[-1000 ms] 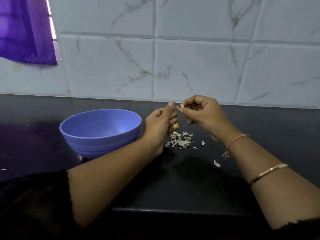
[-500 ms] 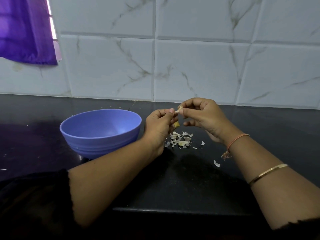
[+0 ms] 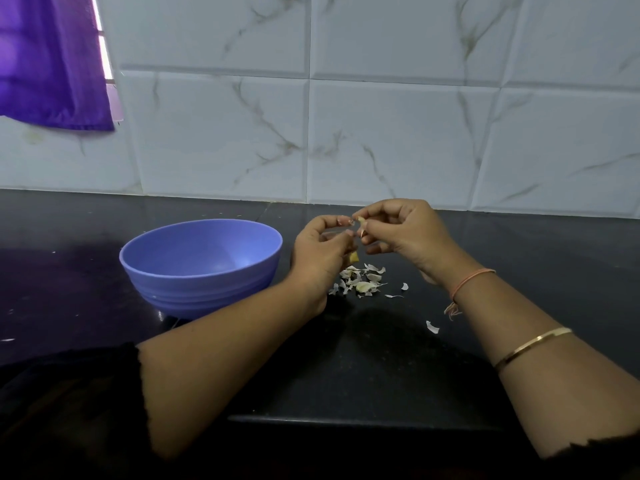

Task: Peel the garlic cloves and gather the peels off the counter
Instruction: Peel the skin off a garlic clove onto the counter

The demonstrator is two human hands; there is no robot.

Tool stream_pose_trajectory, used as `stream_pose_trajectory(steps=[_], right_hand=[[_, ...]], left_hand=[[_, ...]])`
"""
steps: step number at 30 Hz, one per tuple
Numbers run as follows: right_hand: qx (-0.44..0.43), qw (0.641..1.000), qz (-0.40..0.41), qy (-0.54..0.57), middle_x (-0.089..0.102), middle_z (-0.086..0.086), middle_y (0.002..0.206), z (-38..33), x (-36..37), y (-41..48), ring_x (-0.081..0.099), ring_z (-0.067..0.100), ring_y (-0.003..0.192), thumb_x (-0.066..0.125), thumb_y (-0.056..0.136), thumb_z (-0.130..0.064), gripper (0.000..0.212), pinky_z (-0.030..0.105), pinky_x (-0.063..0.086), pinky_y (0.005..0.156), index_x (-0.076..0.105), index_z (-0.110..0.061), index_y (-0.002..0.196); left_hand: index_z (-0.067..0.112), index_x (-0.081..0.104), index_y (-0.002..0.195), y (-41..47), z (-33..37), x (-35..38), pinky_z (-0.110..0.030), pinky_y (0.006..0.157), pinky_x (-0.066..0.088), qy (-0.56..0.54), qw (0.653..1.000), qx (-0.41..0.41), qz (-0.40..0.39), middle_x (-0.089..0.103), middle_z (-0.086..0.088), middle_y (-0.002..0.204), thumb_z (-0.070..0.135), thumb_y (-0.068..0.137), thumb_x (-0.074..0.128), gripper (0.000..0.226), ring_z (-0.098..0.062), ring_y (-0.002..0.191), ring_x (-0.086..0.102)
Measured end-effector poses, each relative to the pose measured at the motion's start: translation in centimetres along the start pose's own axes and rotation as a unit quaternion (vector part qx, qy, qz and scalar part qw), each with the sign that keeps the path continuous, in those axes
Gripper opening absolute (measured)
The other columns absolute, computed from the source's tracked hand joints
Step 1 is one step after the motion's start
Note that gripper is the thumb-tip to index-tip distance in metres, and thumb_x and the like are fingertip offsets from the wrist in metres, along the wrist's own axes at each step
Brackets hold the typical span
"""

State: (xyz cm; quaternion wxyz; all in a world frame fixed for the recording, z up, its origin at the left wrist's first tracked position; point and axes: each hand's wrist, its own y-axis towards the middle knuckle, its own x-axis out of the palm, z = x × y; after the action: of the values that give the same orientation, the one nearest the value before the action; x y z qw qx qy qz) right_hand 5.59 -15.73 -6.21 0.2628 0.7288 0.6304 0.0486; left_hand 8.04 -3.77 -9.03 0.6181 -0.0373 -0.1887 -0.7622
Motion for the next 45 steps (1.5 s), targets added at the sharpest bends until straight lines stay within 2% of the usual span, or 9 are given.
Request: stream_pose_trajectory(steps=[4, 9, 16, 19, 24, 31, 34, 38, 45], right_hand=[[-0.017, 1.000, -0.004, -0.017, 0.063, 0.013, 0.074, 0.04, 0.00, 0.05, 0.061, 0.012, 0.063, 0.062, 0.083, 0.000, 0.012, 0.026, 0.058, 0.064, 0.067, -0.004, 0.093], [-0.022, 1.000, -0.005, -0.018, 0.063, 0.014, 0.074, 0.12, 0.00, 0.09, 0.063, 0.016, 0.066, 0.064, 0.081, 0.000, 0.011, 0.025, 0.058, 0.062, 0.064, -0.001, 0.093], [-0.028, 0.999, -0.015, -0.026, 0.066, 0.014, 0.070, 0.16, 0.06, -0.02, 0.065, 0.016, 0.064, 0.066, 0.080, -0.001, 0.004, 0.027, 0.058, 0.064, 0.064, -0.002, 0.084], [-0.022, 0.999, -0.020, -0.017, 0.066, 0.015, 0.069, 0.21, 0.09, 0.01, 0.066, 0.014, 0.062, 0.066, 0.080, 0.000, 0.004, 0.031, 0.059, 0.066, 0.063, -0.003, 0.082], [-0.022, 0.999, -0.024, -0.013, 0.066, 0.016, 0.073, 0.29, 0.15, 0.05, 0.066, 0.018, 0.067, 0.064, 0.082, -0.001, 0.016, 0.032, 0.059, 0.069, 0.064, -0.007, 0.096], [-0.014, 1.000, 0.001, -0.005, 0.069, 0.014, 0.077, -0.02, 0.02, 0.04, 0.067, 0.014, 0.064, 0.063, 0.083, -0.001, 0.010, 0.029, 0.058, 0.066, 0.065, -0.010, 0.086], [-0.001, 1.000, 0.004, 0.019, 0.068, 0.012, 0.077, -0.06, -0.22, 0.08, 0.065, 0.013, 0.064, 0.066, 0.081, -0.003, 0.007, 0.027, 0.057, 0.064, 0.064, -0.008, 0.086], [0.032, 0.998, -0.007, 0.057, 0.065, 0.004, 0.076, 0.05, -0.38, 0.10, 0.060, 0.012, 0.068, 0.070, 0.077, -0.006, 0.011, 0.022, 0.054, 0.058, 0.066, -0.003, 0.086], [0.054, 0.989, -0.034, 0.136, 0.062, 0.008, 0.083, -0.21, -0.44, -0.02, 0.061, 0.014, 0.073, 0.062, 0.082, 0.001, 0.018, 0.024, 0.056, 0.065, 0.064, -0.003, 0.099]], left_hand=[[0.011, 0.060, 0.081, -0.20, 0.35, 0.00, -0.014, 0.048, 0.044, 0.002, 1.000, -0.001, 0.009, 0.050, -0.005, 0.065, 0.004, 0.088, 0.058, 0.010, -0.011, 0.057, 0.043], [0.012, 0.064, 0.080, -0.23, 0.45, -0.02, -0.014, 0.053, 0.048, 0.003, 1.000, 0.007, 0.010, 0.054, -0.011, 0.078, 0.009, 0.087, 0.061, 0.008, -0.010, 0.062, 0.049], [0.006, 0.065, 0.086, -0.11, 0.39, -0.09, -0.014, 0.057, 0.050, 0.012, 1.000, 0.016, 0.018, 0.058, -0.008, 0.075, 0.009, 0.086, 0.061, 0.004, -0.010, 0.066, 0.052], [0.007, 0.064, 0.082, 0.05, 0.27, -0.11, -0.015, 0.058, 0.051, 0.023, 0.999, 0.023, 0.027, 0.061, -0.006, 0.074, 0.009, 0.086, 0.061, 0.005, -0.014, 0.071, 0.055], [0.011, 0.065, 0.079, 0.05, 0.21, -0.16, -0.017, 0.059, 0.050, 0.031, 0.999, 0.024, 0.027, 0.061, -0.006, 0.073, 0.011, 0.085, 0.063, 0.006, -0.016, 0.074, 0.055], [0.015, 0.060, 0.095, -0.18, 0.25, 0.02, -0.020, 0.065, 0.053, -0.003, 1.000, -0.001, -0.007, 0.065, -0.010, 0.094, 0.009, 0.085, 0.063, 0.012, -0.016, 0.087, 0.062], [0.016, 0.062, 0.091, -0.19, 0.25, -0.13, -0.014, 0.057, 0.051, 0.004, 1.000, 0.014, -0.008, 0.066, -0.004, 0.087, 0.012, 0.085, 0.064, 0.007, -0.010, 0.079, 0.061], [0.014, 0.060, 0.086, 0.03, 0.16, -0.27, -0.017, 0.058, 0.051, -0.005, 1.000, 0.016, -0.003, 0.060, 0.001, 0.075, 0.011, 0.088, 0.060, 0.004, -0.008, 0.068, 0.055], [0.015, 0.058, 0.084, -0.20, 0.35, -0.14, -0.018, 0.057, 0.051, -0.033, 0.999, 0.002, -0.033, 0.061, 0.000, 0.078, 0.017, 0.091, 0.056, 0.007, -0.006, 0.066, 0.056]])
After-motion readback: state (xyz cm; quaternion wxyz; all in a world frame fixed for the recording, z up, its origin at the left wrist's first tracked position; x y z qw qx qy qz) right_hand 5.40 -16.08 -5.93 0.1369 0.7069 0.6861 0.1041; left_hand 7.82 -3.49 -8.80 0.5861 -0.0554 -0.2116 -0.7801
